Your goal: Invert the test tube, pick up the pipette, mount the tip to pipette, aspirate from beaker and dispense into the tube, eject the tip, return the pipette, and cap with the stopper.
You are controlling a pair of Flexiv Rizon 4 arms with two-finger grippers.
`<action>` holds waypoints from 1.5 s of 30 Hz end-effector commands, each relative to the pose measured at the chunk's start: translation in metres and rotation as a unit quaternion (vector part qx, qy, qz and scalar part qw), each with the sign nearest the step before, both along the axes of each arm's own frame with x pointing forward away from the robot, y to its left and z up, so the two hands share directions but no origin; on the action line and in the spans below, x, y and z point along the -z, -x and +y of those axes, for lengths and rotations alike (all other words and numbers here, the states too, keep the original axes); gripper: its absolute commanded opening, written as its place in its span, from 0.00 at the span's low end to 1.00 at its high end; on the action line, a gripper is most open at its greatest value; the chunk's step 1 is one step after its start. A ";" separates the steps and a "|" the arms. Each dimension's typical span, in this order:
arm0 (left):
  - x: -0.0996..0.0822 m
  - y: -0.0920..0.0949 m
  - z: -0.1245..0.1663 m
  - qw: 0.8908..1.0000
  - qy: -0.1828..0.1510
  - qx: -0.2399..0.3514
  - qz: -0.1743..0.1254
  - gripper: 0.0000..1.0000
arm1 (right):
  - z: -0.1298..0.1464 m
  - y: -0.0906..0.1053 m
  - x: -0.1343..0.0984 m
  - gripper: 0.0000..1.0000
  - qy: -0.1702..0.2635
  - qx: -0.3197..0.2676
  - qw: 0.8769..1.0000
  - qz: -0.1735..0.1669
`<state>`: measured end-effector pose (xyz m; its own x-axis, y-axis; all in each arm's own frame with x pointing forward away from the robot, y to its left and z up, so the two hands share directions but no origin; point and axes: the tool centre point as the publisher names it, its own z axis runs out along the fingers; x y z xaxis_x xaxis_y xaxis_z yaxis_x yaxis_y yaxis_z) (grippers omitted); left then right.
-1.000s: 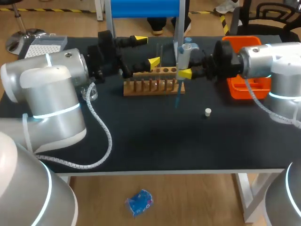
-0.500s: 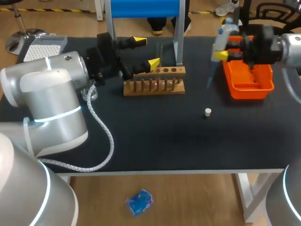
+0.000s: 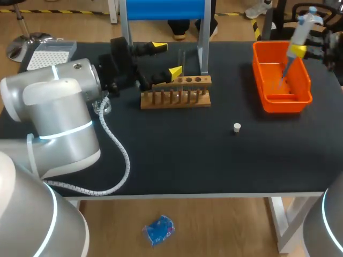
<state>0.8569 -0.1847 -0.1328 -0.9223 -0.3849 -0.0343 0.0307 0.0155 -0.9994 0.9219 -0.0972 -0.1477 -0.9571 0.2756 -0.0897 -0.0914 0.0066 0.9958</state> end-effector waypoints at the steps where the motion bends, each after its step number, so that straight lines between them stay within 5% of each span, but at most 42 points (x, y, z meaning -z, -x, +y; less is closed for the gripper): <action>1: 0.000 0.001 -0.002 1.000 0.001 -0.004 0.000 1.00 | -0.032 0.003 0.005 0.00 -0.001 0.022 1.000 0.002; 15: 0.000 0.001 -0.002 1.000 0.001 -0.004 0.000 1.00 | -0.065 -0.034 0.024 0.00 -0.006 0.024 1.000 0.017; 26: 0.000 0.001 -0.002 1.000 0.001 -0.004 0.000 1.00 | -0.056 -0.067 0.023 0.00 -0.003 0.003 1.000 0.016; 45: 0.000 0.001 -0.002 1.000 0.001 -0.004 0.000 1.00 | -0.056 -0.067 0.023 0.00 -0.003 0.003 1.000 0.016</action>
<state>0.8569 -0.1848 -0.1328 -0.9222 -0.3852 -0.0344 0.0309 0.0154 -0.9994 0.9884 -0.1524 -0.1709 -0.9566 0.2857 -0.0568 -0.0587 0.0019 0.9983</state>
